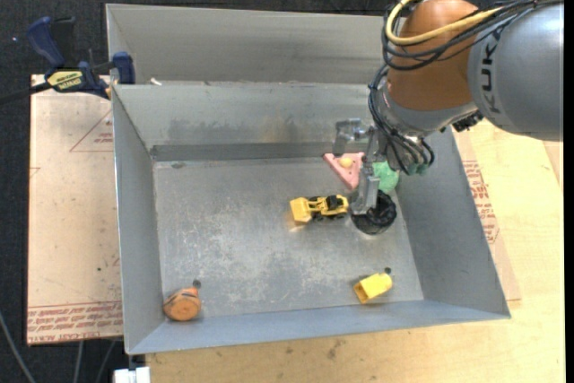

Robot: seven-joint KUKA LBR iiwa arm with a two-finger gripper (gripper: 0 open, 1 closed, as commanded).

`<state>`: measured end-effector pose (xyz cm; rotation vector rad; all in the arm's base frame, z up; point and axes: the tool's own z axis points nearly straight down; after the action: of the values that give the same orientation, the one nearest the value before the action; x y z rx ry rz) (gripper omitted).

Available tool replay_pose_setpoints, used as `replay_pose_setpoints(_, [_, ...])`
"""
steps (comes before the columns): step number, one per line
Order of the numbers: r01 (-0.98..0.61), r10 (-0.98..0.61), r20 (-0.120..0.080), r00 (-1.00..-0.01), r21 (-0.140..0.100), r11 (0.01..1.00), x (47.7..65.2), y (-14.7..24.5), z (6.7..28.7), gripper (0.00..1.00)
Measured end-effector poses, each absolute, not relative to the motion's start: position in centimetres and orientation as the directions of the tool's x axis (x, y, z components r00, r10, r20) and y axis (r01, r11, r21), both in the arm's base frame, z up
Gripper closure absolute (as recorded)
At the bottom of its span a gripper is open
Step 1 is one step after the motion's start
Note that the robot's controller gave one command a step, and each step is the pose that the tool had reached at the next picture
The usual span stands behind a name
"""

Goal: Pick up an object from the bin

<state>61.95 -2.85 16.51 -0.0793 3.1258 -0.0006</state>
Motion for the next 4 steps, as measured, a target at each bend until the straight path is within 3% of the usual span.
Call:
replay_pose_setpoints(1, [-0.119,-0.119,-0.003,-0.993,0.001,0.993,62.1,-3.6,11.5,0.00])
replay_pose_setpoints(2, [-0.123,-0.123,-0.002,-0.992,0.001,0.992,59.8,-3.1,8.2,0.00])
replay_pose_setpoints(3, [-0.152,-0.152,-0.004,-0.988,0.001,0.988,60.8,-2.1,7.0,1.00])
replay_pose_setpoints(4, [-0.152,-0.152,-0.004,-0.988,0.001,0.988,60.8,-2.1,7.0,1.00])
